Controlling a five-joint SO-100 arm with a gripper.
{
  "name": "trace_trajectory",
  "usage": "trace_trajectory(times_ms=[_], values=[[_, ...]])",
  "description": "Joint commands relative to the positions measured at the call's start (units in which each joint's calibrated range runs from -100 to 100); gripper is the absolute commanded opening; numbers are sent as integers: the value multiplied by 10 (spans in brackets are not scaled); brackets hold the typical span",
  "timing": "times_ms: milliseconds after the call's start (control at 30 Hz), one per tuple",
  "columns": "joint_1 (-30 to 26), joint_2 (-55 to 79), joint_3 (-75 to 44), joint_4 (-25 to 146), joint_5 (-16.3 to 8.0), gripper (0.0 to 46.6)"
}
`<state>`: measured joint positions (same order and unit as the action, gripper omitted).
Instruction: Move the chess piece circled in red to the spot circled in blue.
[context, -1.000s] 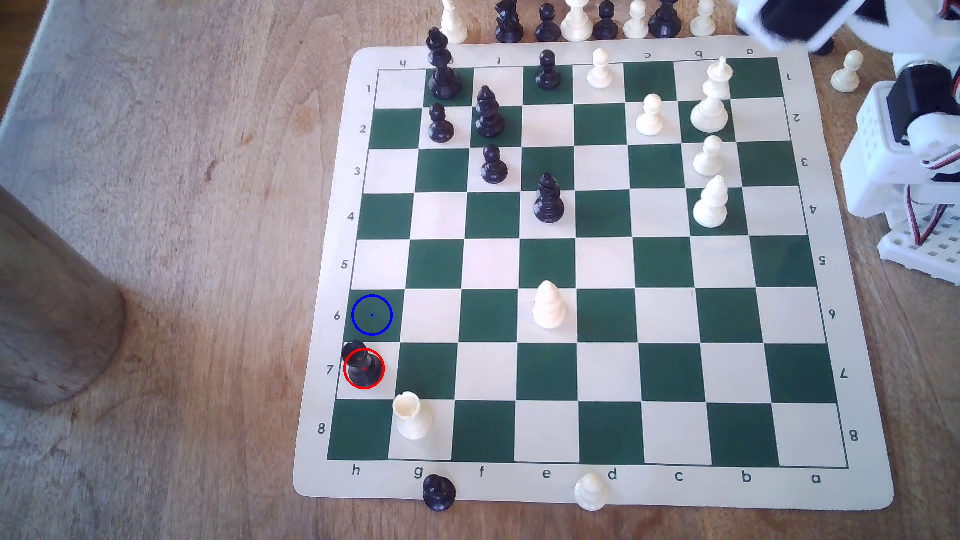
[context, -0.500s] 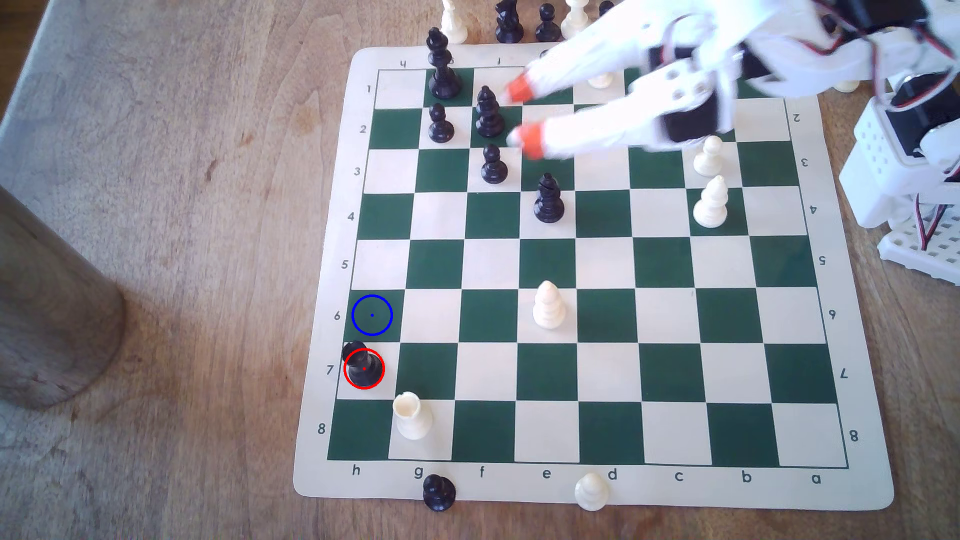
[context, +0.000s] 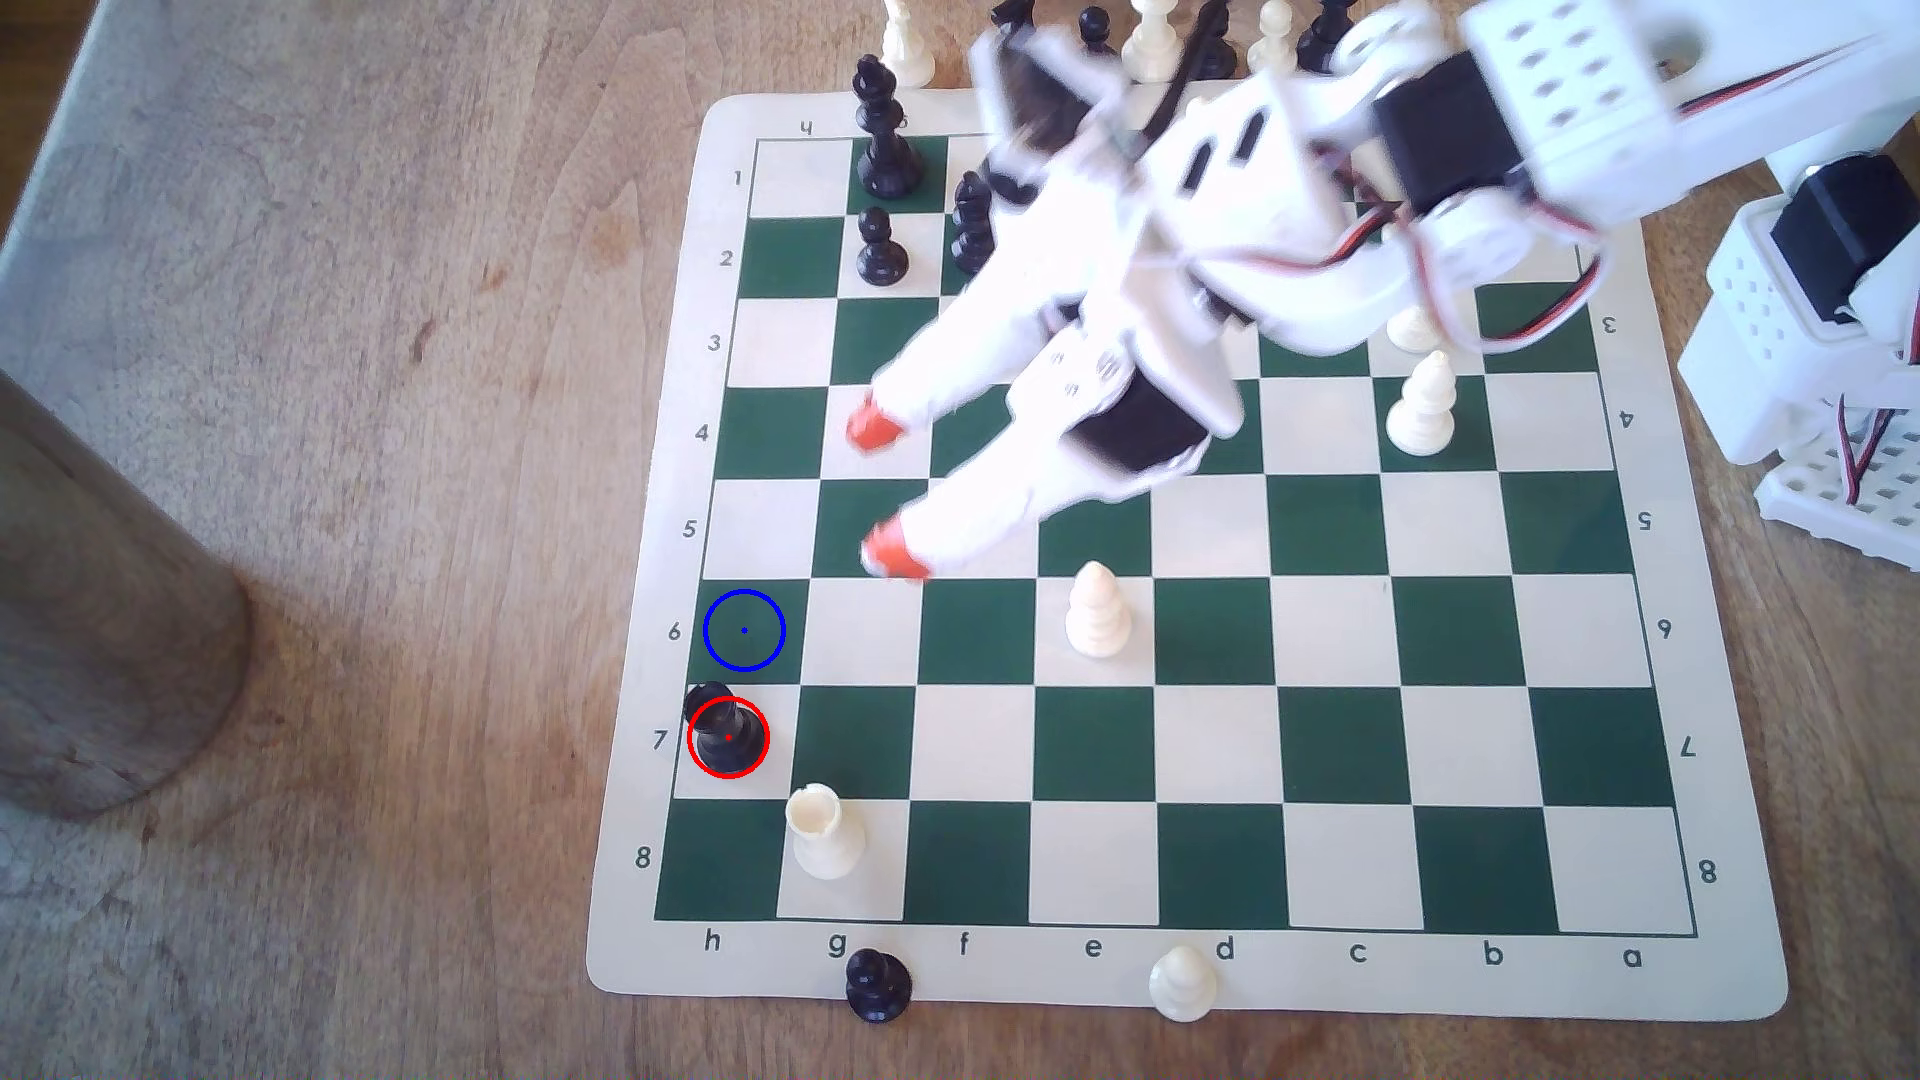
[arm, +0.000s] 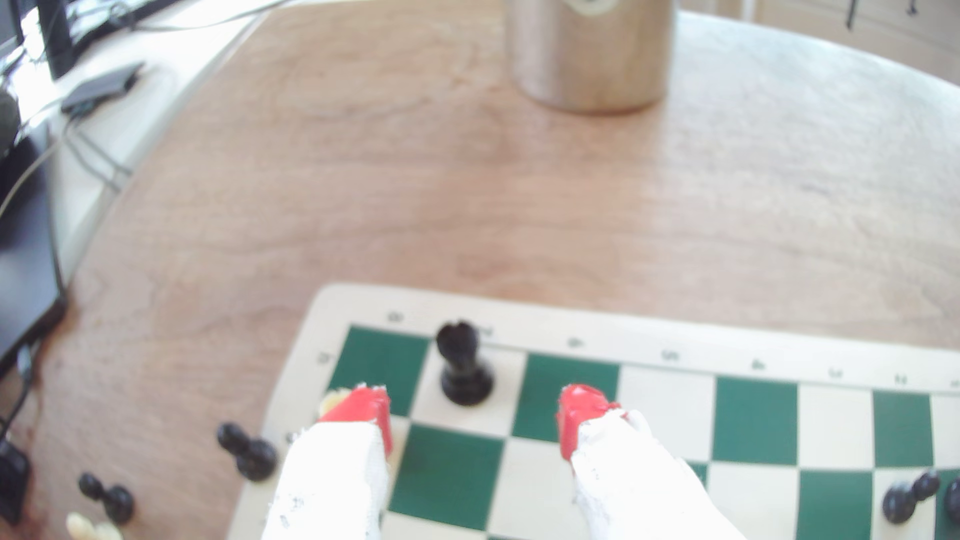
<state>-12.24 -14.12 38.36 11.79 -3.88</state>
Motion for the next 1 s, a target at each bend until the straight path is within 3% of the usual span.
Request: trace_trajectory(times_ms=[0, 200, 367, 433, 500, 667, 967], values=[[-9, 65, -113, 1, -4, 180], [-13, 187, -232, 20, -15, 182], [-9, 259, -325, 48, -20, 210], [-9, 280, -355, 59, -21, 202], [-10, 306, -391, 72, -28, 163], [-18, 342, -454, 107, -34, 148], [-34, 381, -504, 115, -36, 171]])
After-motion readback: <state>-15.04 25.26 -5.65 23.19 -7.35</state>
